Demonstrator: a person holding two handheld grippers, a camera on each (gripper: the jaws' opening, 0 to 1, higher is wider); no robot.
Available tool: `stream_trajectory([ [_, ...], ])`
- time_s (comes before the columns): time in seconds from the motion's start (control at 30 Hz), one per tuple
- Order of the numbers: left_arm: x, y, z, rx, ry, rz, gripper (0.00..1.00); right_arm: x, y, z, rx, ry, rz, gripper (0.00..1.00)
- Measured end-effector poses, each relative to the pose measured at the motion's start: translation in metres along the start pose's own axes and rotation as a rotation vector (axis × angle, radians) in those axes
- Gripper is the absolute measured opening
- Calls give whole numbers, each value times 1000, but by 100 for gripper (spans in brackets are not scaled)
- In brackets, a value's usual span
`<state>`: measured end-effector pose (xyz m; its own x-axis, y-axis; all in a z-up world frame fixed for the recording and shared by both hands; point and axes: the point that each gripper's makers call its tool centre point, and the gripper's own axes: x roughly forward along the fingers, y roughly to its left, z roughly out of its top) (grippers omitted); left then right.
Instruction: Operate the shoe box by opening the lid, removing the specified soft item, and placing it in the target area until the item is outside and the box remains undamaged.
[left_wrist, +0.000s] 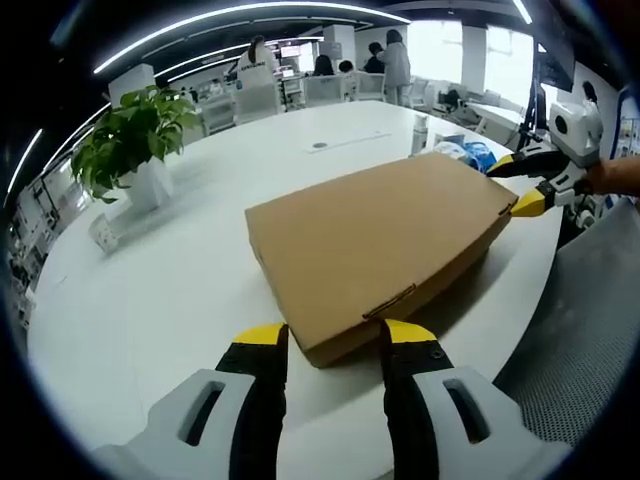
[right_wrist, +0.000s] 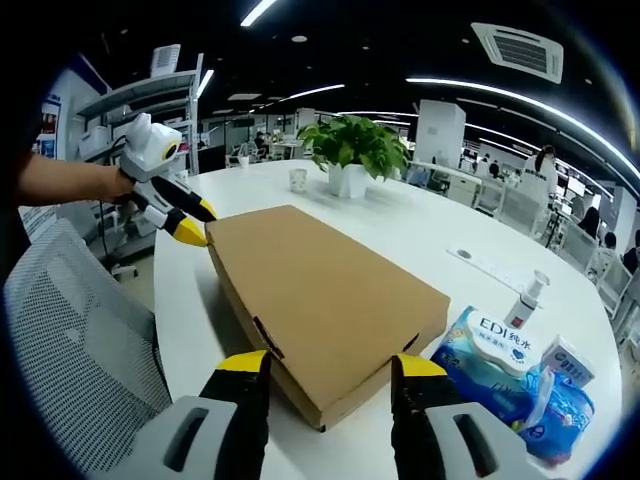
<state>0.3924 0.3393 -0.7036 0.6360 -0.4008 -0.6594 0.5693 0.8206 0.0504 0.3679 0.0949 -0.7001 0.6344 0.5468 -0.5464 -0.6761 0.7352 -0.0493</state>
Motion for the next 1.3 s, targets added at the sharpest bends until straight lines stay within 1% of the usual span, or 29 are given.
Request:
stream_trajectory([
  [0.43,4,0,-3,2,8,5,36,2,-1,-3,-24,8,-2,45],
  [0.67,7,-2,-4,9,15,13,38,3,0,-7,-106,26,-12,44],
  [0.8,10,-2,-6,29,26,22,39,3,-1,-7,-106,25,-17,44],
  [0.93,11,-1,-8,23,28,27,39,3,-1,-8,-113,26,-23,45],
  [0.97,11,-1,-8,21,27,26,39,4,-1,-12,-108,49,-17,43],
  [1.0,11,-1,-8,18,23,24,39,5,7,-35,-51,155,24,39],
  [1.03,11,-1,-8,18,21,21,39,8,8,-42,-65,163,22,39],
  [1.07,11,0,-8,15,18,17,39,9,8,-38,-108,110,1,39],
  [1.1,11,1,-8,15,18,15,39,8,9,-36,-97,92,-7,41],
  [1.13,10,1,-9,10,19,13,38,8,12,-35,-51,84,6,42],
  [1.17,10,1,-9,10,18,13,38,7,11,-34,-38,88,7,43],
  [1.23,10,0,-9,11,16,6,38,7,7,-33,-46,90,3,41],
  [1.3,10,-1,-12,25,30,-4,38,6,5,-32,-51,96,3,38],
])
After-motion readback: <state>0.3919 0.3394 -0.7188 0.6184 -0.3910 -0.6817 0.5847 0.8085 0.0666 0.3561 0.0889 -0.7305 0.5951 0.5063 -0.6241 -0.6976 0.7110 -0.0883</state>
